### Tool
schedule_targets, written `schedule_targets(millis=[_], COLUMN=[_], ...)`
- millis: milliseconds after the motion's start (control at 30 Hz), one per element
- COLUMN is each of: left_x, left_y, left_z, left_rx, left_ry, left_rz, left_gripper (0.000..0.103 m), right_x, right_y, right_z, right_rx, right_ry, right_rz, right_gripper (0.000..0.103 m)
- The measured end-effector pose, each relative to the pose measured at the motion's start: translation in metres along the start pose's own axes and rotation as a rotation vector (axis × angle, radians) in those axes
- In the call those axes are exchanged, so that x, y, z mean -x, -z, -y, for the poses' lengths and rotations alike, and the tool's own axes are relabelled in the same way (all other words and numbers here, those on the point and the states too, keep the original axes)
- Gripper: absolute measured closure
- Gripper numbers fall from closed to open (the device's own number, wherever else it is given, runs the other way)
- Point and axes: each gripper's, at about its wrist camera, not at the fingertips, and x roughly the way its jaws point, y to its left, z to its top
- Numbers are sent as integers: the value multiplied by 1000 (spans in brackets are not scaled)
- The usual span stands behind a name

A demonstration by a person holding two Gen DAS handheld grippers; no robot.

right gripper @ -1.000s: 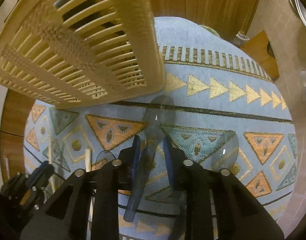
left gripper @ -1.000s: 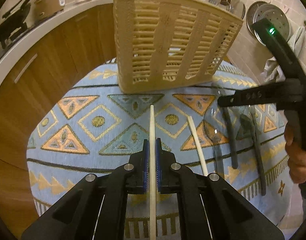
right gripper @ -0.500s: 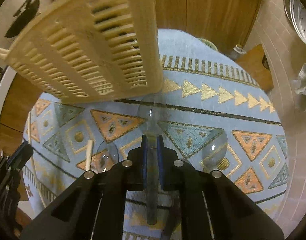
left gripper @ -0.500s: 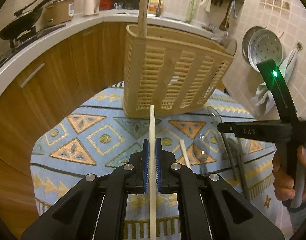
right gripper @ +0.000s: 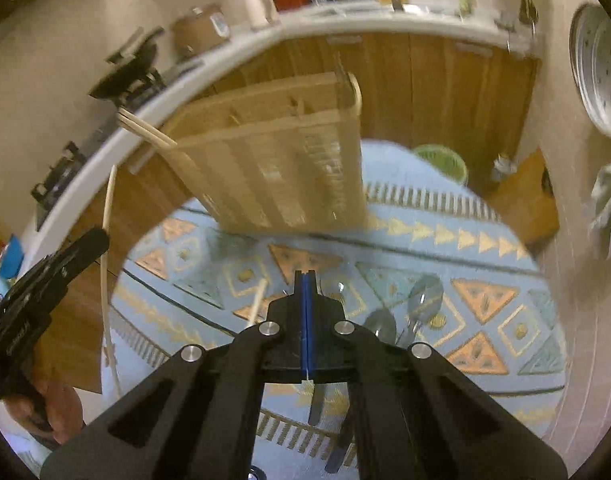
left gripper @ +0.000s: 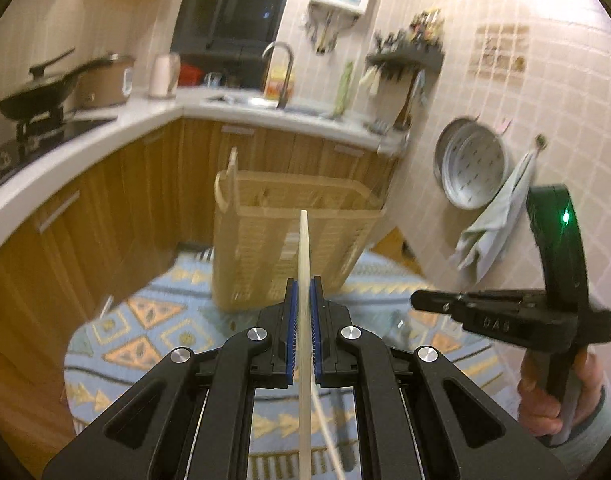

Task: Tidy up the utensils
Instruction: 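Lift the chopstick with the left tool while the right tool lifts the clear spoon, then place chopstick and clear spoon into the beige caddy and open both tools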

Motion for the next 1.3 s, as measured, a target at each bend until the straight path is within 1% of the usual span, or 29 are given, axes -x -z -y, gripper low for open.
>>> schedule_targets(millis=[100, 167, 200, 267, 333, 433, 533, 600, 633, 700, 767, 800, 867, 900, 933, 1000, 1067, 1133, 1167, 1200, 1233, 1300], left_x=[9, 11, 11, 8, 4, -3, -7, -8, -9, -10, -14, -15, -16, -17, -17, -17, -17, -17, -17, -17, -17, -18], left_y=[-9, -12, -12, -11, -8, -3, -2, -1, 0, 1, 2, 3, 5, 5, 5, 6, 6, 6, 6, 6, 5, 3], left_z=[5, 6, 6, 5, 2, -3, -8, -11, -12, -15, -16, -16, -17, -17, -17, -18, -18, -18, -18, -18, -17, -15], left_rx=[-4, -4, -4, -4, 4, 24, 22, 21, 19, 20, 23, 25, 27, 28, 29, 32, 31, 31, 30, 29, 28, 26], left_ry=[15, 24, 24, 24, 25, 33, 31, 33, 35, 36, 40, 41, 43, 43, 44, 45, 44, 45, 46, 46, 46, 49], left_rz=[36, 43, 44, 36, 23, 0, -6, -9, -10, -14, -23, -25, -28, -28, -29, -30, -30, -29, -27, -26, -23, -13], left_gripper=[99, 99, 99, 99, 99, 99, 99, 99, 99, 99, 99, 99, 99, 99, 99, 99, 99, 99, 99, 99, 99, 99], right_x=[6, -1, -10, -26, -52, -83, -113, -123, -122, -121, -122, -122, -122, -120, -119, -124, -131, -133, -134, -135, -135, -131], right_y=[-5, -5, -5, -4, -4, 1, 4, 6, 4, 3, 1, 1, -1, -1, -1, 1, 3, 4, 4, 5, 5, 5], right_z=[2, 6, 10, 12, 13, 16, 20, 25, 27, 30, 31, 30, 28, 26, 23, 16, 12, 7, 2, -1, -4, -5], right_rx=[9, -6, -19, -20, 2, 14, 16, -12, -29, -39, -34, -25, -12, -3, 14, 46, 50, 73, 96, 113, 122, 104], right_ry=[-40, -35, -25, -41, -20, -8, -2, -14, -29, -12, 10, 14, 17, 25, 50, 108, 110, 130, 157, 173, 176, 148], right_rz=[-3, -33, -66, -127, -208, -294, -385, -413, -403, -395, -393, -395, -393, -386, -381, -403, -428, -424, -420, -419, -421, -420], right_gripper=[103, 103, 103, 102, 102, 102, 102, 102, 101, 97, 82, 78, 62, 59, 58, 59, 74, 76, 84, 88, 93, 93])
